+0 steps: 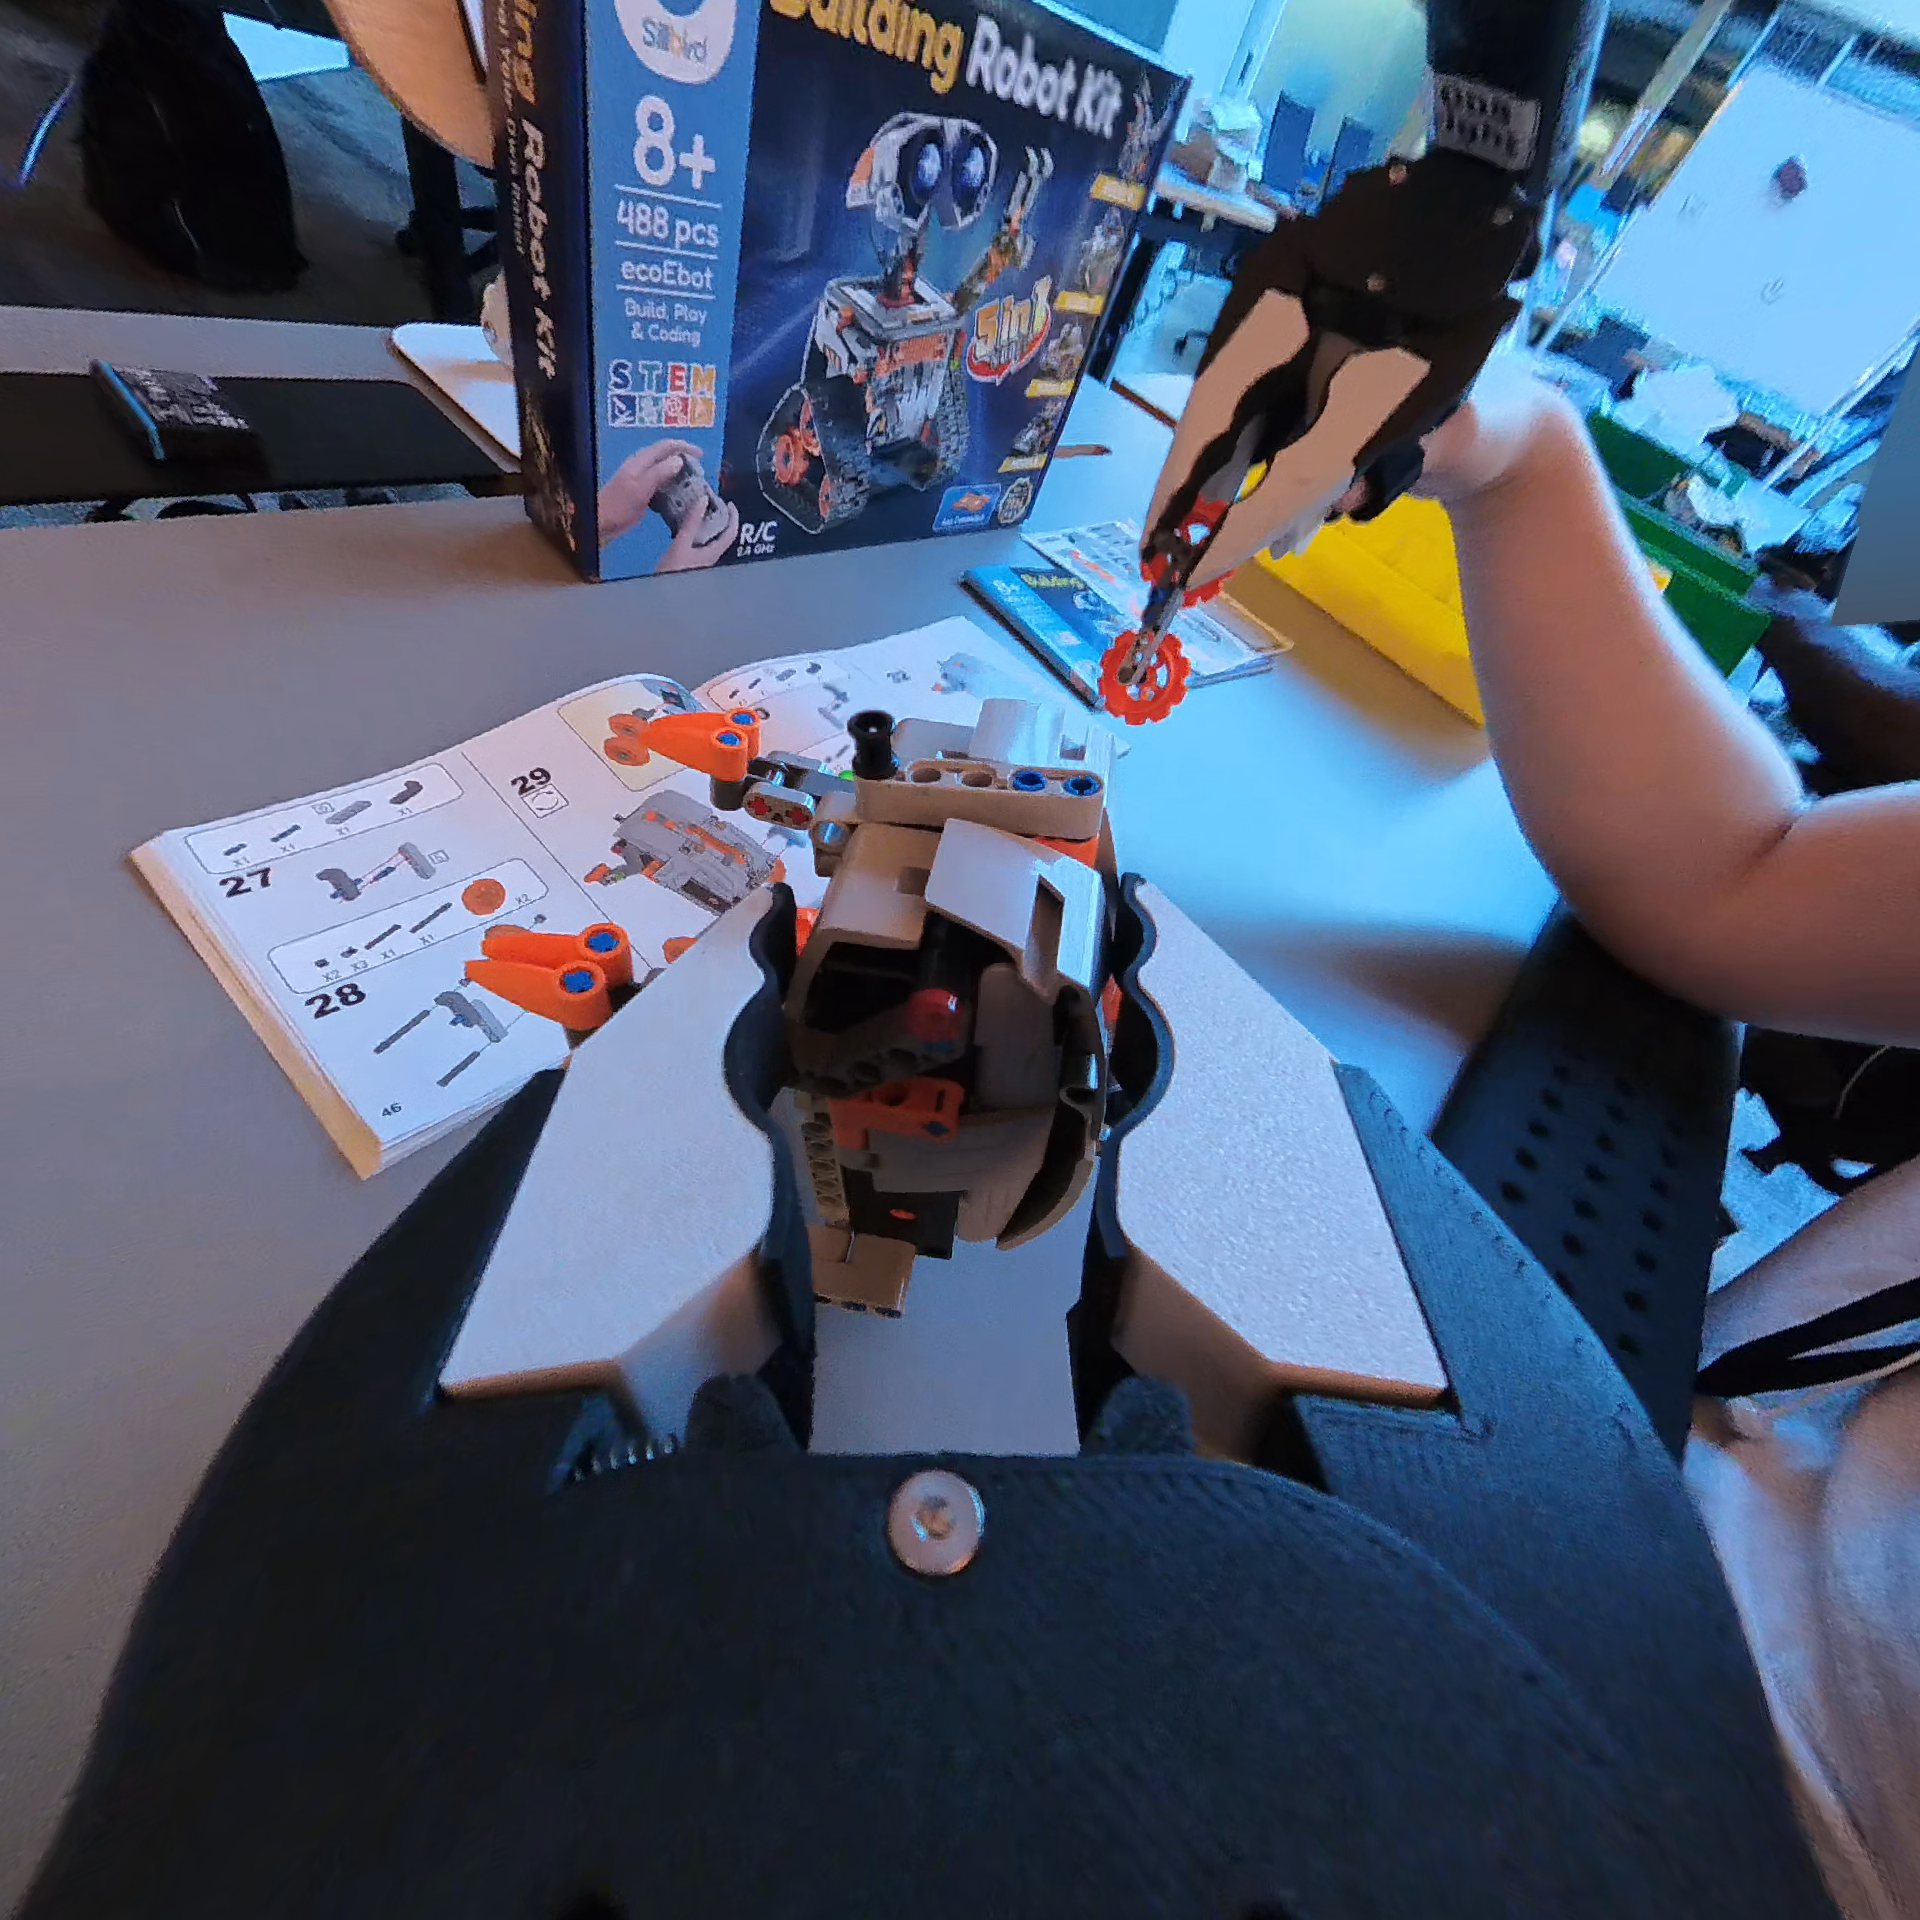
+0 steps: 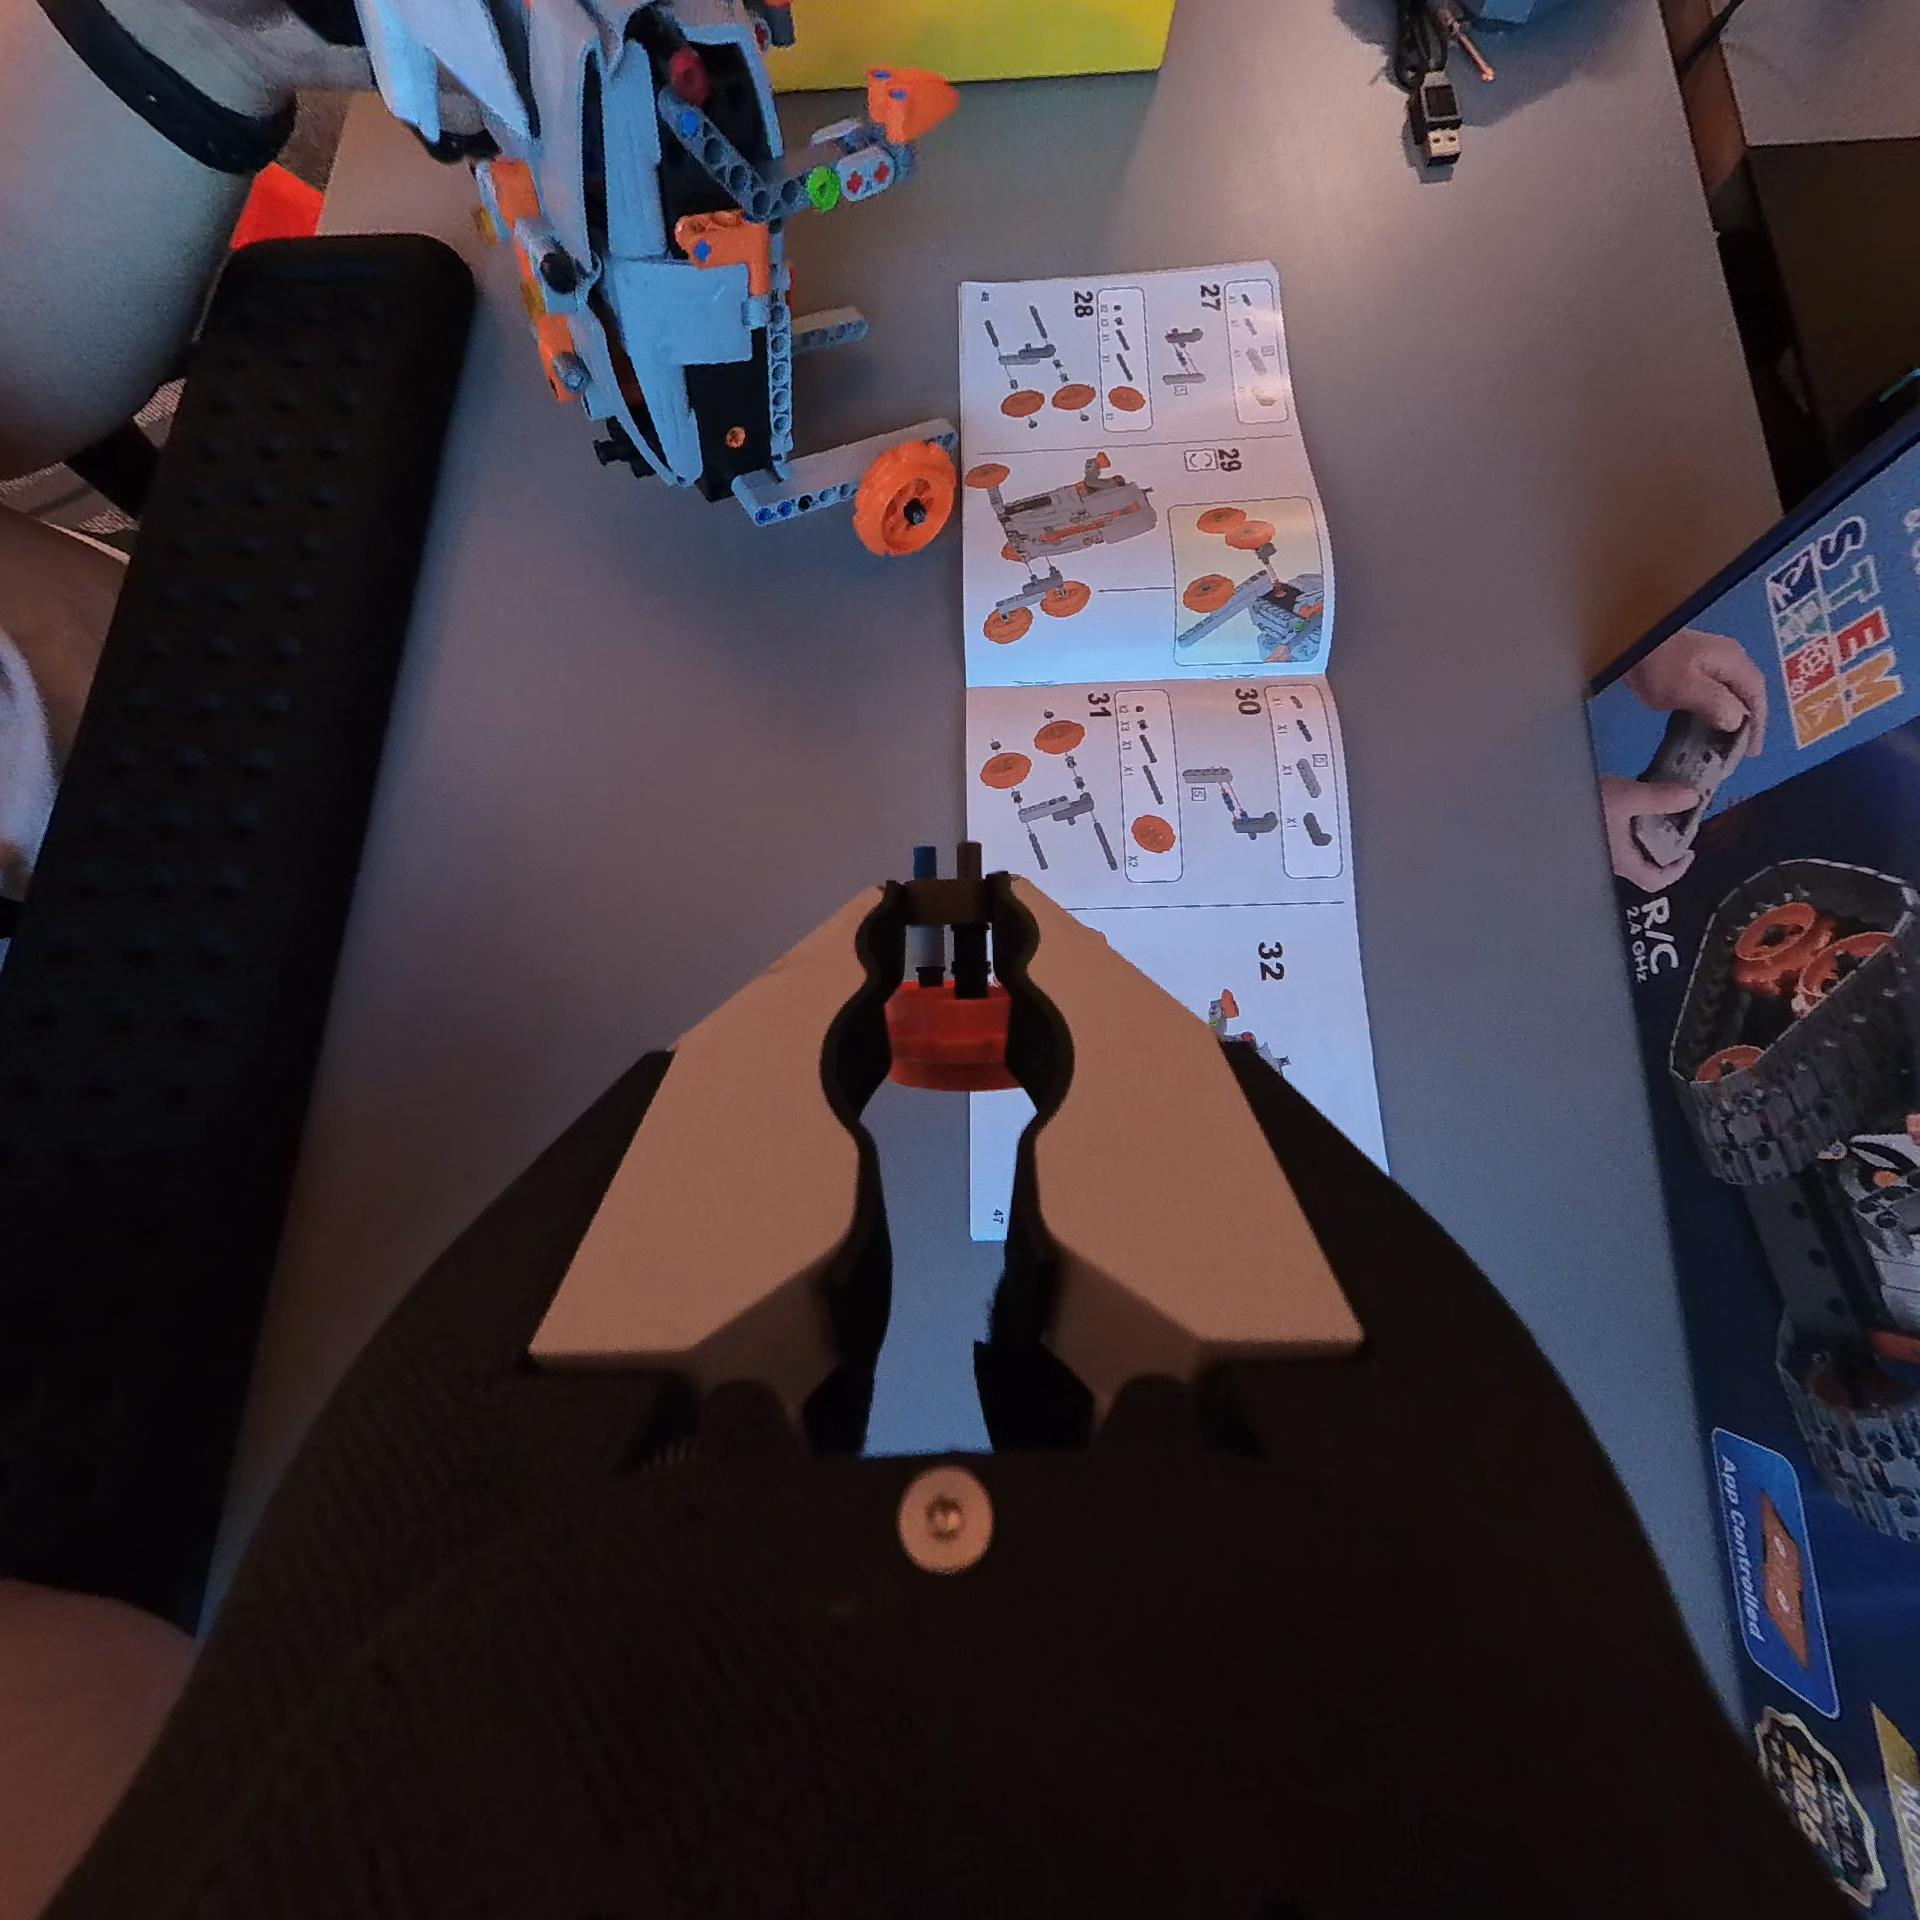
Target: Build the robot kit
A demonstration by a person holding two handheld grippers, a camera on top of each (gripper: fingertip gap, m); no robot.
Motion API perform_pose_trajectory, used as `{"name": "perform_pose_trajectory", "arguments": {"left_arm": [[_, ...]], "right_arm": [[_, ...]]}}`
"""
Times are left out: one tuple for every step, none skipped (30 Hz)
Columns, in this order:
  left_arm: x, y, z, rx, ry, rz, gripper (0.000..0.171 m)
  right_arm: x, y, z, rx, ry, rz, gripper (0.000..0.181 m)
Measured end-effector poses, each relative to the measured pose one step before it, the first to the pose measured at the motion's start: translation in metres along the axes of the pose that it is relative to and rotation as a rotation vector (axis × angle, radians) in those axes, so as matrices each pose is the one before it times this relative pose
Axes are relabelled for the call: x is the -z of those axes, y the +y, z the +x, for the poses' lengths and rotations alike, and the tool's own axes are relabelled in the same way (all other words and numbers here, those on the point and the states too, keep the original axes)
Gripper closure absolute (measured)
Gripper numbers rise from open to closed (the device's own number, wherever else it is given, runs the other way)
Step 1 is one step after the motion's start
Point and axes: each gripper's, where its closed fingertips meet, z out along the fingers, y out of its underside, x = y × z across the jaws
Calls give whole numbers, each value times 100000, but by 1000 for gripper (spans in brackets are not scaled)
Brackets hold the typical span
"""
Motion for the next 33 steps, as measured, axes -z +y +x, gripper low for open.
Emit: {"name": "perform_pose_trajectory", "arguments": {"left_arm": [[25, -65, -71, 952, 53, 466, 112], [10, -41, -31, 221, -28, 150, 112], [2, -31, -49, 237, -237, 173, 112], [-9, -40, -48, 442, -308, 301, 112], [-6, -17, -27, 266, -133, 326, 112], [-13, -9, -9, 165, 62, 234, 112], [11, -34, -34, 453, -64, 324, 112], [9, -44, -63, 587, -111, 205, 112], [11, -27, -28, 285, 61, -22, 112], [-9, -14, -6, 103, 37, -53, 112], [-3, 0, -2, 7, 38, -27, 112], [-6, -6, 9, -35, 135, 9, 112], [6, -13, -6, 101, 228, 163, 112], [12, -13, -7, 76, 394, 201, 112], [29, -25, -29, 273, 375, 322, 112], [14, -48, -41, 626, 366, 359, 112], [18, -45, -32, 450, 398, 298, 112], [1, -34, -9, 131, 484, 184, 112], [1, -5, 8, -100, 503, 136, 112], [-3, 2, 38, -295, 779, 82, 112], [-12, 2, 63, -323, 1050, 121, 112], [-10, 0, 51, -105, 1098, 296, 112], [-31, -29, 53, 63, 1193, 415, 112], [-48, -20, 56, 371, 1195, 513, 112], [-67, -41, 65, 368, 1161, 594, 112], [-93, -5, 111, 60, 1180, 564, 112], [-97, 13, 146, -237, 1169, 443, 112], [-92, 50, 189, -476, 1186, 177, 112], [-72, 70, 206, -557, 1094, -4, 112], [-57, 52, 183, -483, 934, 51, 112], [-66, 59, 194, -259, 1066, 164, 112], [-51, 49, 207, 30, 1319, 296, 112], [-55, 32, 216, 486, 1507, 516, 112]], "right_arm": [[1, -3, -2, 226, 103, -106, 165], [12, -26, -4, 67, -58, 130, 165], [1, -37, 10, -107, -167, 280, 165], [8, 3, 22, -190, -134, 186, 165], [5, 34, 45, -184, 34, -80, 165], [19, 76, 35, -86, 122, -260, 165], [34, 24, 34, 17, 147, -86, 165], [50, -30, 10, 44, 24, 301, 165], [62, -78, -8, -49, -125, 521, 165], [45, -76, -10, -55, -126, 462, 165], [22, -43, -12, 13, -97, 290, 165], [-10, 0, -31, 9, -157, 58, 165], [-36, 35, -12, -62, -123, -191, 165], [-52, 61, 3, -88, -72, -374, 165], [-69, 55, -9, -103, -146, -329, 165], [-76, 40, -25, -114, -326, -234, 165], [-84, 31, -28, -99, -351, -216, 165], [-89, 41, -10, -145, -278, -250, 165], [-87, 36, -29, -245, -446, -173, 165], [-117, 12, -87, -232, -787, -44, 165], [-143, -5, -104, -152, -952, 31, 165], [-188, -15, -117, -326, -1186, 88, 165], [-280, -61, -213, -576, -1897, 216, 165], [-393, -148, -307, -610, -2635, 447, 165], [-550, -250, -404, -549, -3422, 724, 166], [-724, -375, -508, -653, -4254, 931, 166], [-876, -409, -582, -766, -4718, 622, 166], [-963, -438, -608, -462, -4884, 478, 166], [-970, -380, -510, -326, -4259, 116, 166], [-912, -273, -324, -451, -3002, -483, 166], [-832, -158, -229, -626, -2246, -894, 166], [-753, -22, -191, -648, -1863, -1409, 165], [-667, 55, -89, -403, -1117, -1648, 165]]}}
